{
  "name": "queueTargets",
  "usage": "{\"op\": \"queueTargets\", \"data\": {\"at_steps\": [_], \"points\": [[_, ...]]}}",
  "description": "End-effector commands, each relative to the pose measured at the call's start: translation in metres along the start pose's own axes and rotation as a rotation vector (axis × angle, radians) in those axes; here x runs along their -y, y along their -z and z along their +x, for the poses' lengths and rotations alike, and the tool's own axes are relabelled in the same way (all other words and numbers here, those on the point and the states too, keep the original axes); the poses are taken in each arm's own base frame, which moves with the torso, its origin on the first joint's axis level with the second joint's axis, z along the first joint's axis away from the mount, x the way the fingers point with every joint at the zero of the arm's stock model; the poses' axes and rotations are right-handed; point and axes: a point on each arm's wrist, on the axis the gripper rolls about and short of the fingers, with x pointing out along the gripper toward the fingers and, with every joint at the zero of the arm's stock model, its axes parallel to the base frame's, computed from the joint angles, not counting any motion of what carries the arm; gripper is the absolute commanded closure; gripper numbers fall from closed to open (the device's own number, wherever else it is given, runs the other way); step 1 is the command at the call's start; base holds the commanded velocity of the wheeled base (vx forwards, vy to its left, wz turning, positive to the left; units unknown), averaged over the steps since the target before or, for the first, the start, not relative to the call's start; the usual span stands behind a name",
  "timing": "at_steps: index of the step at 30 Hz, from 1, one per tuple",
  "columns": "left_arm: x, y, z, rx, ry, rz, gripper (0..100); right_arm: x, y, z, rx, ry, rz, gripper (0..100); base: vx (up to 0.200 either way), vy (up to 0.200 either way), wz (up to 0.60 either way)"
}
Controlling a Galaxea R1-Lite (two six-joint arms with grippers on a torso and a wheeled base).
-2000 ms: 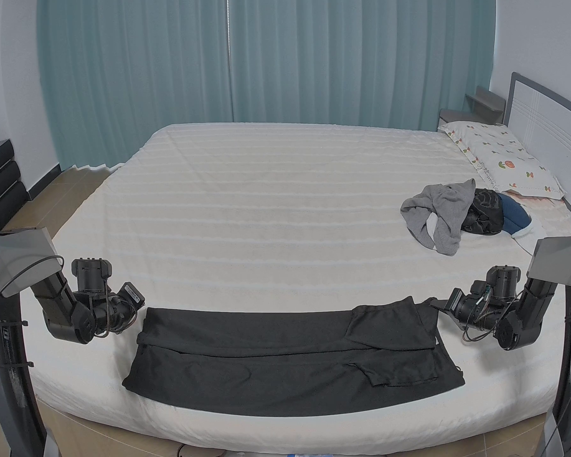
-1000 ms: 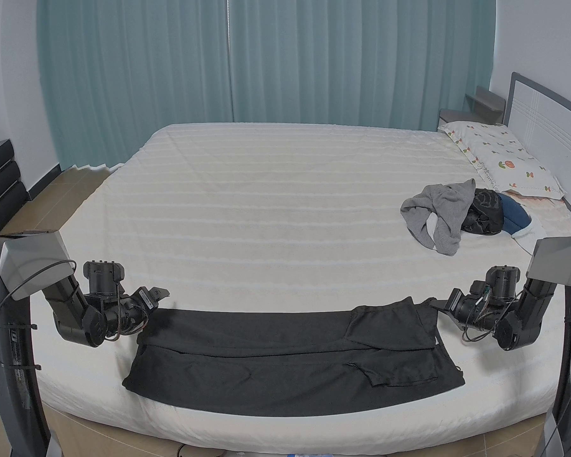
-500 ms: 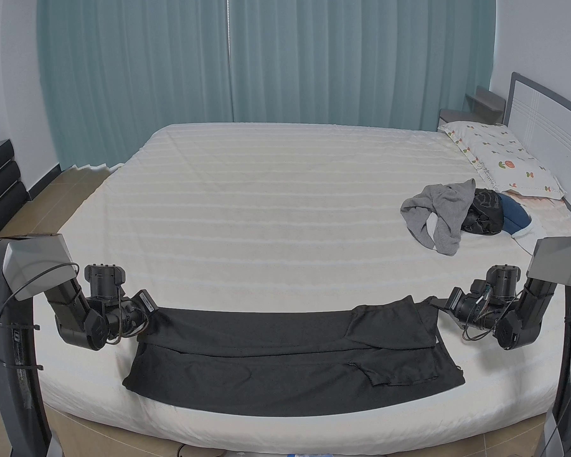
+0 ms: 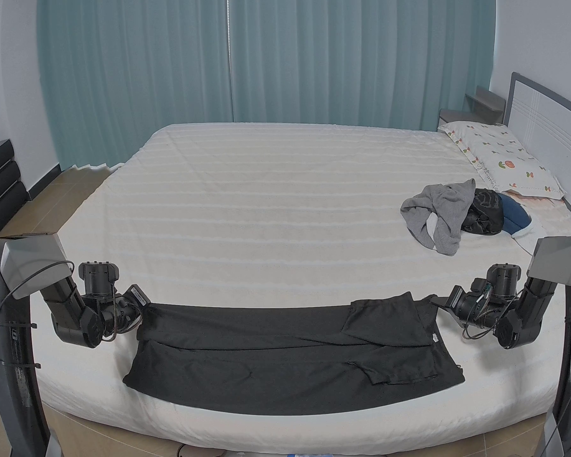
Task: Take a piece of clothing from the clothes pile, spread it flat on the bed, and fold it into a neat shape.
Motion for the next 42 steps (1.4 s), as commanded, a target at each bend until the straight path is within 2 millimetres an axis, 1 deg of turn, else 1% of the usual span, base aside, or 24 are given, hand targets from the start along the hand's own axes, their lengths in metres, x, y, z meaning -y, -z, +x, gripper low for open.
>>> {"op": "queueTargets", "data": {"at_steps": [1,13,14,17,18,23,26,31,34,42], "points": [[-0.001,0.000,0.001,0.001,-0.002,0.001,100,0.001,0.001,0.000,-0.002,0.001,0.001,100,0.000,0.000,0.00],[0.001,0.000,0.002,0.000,0.002,0.006,100,0.001,0.001,0.002,-0.003,0.000,0.001,100,0.000,0.000,0.00],[0.001,0.001,0.002,-0.002,0.002,0.008,0,0.001,0.001,0.003,-0.004,-0.001,0.000,100,0.000,0.000,0.00],[0.001,0.001,0.001,-0.003,0.001,0.010,0,0.001,0.001,0.003,-0.005,0.000,0.001,100,0.000,0.000,0.00],[0.000,0.002,0.001,-0.004,0.000,0.009,0,0.002,0.002,0.003,-0.006,0.001,0.001,0,0.000,0.000,0.00],[0.000,0.001,-0.001,-0.005,0.000,0.000,0,0.001,0.001,0.001,-0.006,-0.002,0.005,0,0.000,0.000,0.00],[-0.003,0.002,-0.003,-0.013,-0.005,-0.006,0,0.001,-0.002,-0.001,0.003,-0.002,0.036,0,0.000,0.000,0.00],[-0.006,-0.001,-0.016,0.007,0.020,-0.013,0,-0.004,-0.009,-0.010,0.024,-0.011,0.117,0,0.000,0.000,0.00],[-0.007,0.003,-0.024,0.006,0.038,-0.011,0,-0.003,-0.007,-0.013,0.015,-0.005,0.149,0,0.000,0.000,0.00],[-0.009,0.006,-0.032,0.002,0.041,-0.010,0,0.001,-0.002,-0.013,0.014,-0.005,0.154,0,-0.200,0.000,0.00]]}}
